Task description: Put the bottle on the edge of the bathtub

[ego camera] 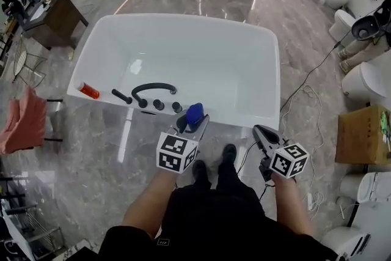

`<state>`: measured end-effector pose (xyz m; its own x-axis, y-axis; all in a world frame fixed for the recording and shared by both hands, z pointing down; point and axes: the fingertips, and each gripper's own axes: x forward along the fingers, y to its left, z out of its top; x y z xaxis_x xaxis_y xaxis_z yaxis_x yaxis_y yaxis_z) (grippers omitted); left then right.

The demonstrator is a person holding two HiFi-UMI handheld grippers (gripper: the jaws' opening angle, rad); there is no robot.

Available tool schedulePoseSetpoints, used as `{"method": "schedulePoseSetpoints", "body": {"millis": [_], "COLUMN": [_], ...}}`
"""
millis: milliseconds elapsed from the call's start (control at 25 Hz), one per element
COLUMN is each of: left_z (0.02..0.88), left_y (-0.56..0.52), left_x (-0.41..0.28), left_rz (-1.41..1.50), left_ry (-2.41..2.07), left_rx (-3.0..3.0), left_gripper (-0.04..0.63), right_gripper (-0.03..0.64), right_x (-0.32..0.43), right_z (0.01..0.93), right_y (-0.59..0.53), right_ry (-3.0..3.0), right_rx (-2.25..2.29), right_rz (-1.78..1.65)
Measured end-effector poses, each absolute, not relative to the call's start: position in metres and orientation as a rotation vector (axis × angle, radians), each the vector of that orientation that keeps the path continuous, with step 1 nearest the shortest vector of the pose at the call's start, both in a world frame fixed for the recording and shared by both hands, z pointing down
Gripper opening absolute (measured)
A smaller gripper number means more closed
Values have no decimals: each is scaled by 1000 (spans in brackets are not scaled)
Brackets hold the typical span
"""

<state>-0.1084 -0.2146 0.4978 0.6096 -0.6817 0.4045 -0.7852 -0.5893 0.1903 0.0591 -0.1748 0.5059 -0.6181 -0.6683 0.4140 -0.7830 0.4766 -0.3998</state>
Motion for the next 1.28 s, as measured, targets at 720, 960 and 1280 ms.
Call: {"method": "schedulePoseSetpoints", "body": {"millis": [720,960,1280], "left_z": [574,611,670], "left_y": [-272,-282,-293], "left_x": [-76,-69,-60], "left_rz": [504,535,583], "left_ry": [-1171,-1163,-1168], "left_rx": [2376,2332,2272], "left_gripper": [158,158,156], "right_gripper": [12,12,12], "right_x": [54,52,51], "right_z": [568,597,645], "right_y": [-228,-242,-246], "right_ry": [-2485,-2473,-2422], "right_rx": [1072,1053,1007], "right_rz": [961,1014,1079]}}
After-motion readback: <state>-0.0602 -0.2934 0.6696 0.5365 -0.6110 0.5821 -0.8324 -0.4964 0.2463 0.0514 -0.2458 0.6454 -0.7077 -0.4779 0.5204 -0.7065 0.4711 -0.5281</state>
